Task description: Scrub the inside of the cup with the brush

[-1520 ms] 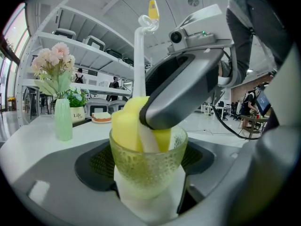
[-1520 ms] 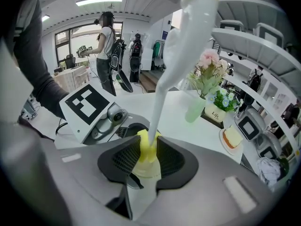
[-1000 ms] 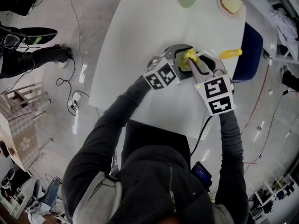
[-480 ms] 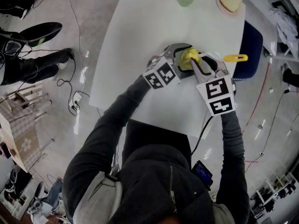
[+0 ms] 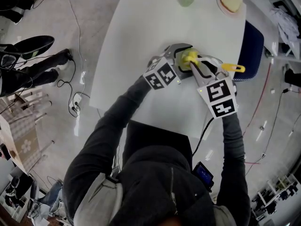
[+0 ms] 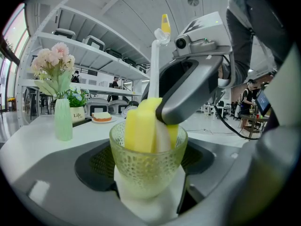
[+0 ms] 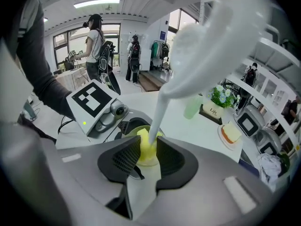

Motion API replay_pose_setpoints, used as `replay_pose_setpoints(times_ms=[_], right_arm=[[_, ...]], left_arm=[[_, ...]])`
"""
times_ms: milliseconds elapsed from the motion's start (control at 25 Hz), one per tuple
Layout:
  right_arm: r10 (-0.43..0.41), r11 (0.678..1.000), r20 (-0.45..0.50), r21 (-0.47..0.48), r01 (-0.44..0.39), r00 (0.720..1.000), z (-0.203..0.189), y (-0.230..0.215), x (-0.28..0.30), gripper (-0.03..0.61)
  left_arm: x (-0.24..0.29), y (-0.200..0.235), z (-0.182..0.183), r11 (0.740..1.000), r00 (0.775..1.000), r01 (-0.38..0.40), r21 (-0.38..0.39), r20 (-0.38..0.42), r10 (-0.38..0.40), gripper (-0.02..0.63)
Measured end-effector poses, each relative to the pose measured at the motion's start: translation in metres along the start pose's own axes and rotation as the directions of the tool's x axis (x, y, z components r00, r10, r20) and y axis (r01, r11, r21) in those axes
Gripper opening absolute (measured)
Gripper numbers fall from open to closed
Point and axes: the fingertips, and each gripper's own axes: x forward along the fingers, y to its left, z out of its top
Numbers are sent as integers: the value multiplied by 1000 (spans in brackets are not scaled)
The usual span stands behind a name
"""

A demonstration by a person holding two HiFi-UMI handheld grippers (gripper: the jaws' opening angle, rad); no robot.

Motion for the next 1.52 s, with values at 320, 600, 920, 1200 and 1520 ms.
replay_pose_setpoints(times_ms=[320,600,920,1200,1520], right_arm=[[16,999,-41,-43,-17,999,-3,3,15,109],[60,997,-71,-38,-63,996,-7,2,22,107],[114,990,-130,-69,-124,985,-6,4,33,107],[93,987,-154,-113,-111,984,-7,4,32,106],[68,980,-211,-168,-104,975,-11,3,30,106]], left_arm=[[-1,0,1,1000,1000,-2,0,3,2,391],[1,0,0,1000,1000,0,0,6,0,393],[1,0,-1,1000,1000,4,-1,4,-4,392],[1,-1,-1,1000,1000,4,0,5,-4,391],[0,-1,-1,1000,1000,4,1,1,-4,391]])
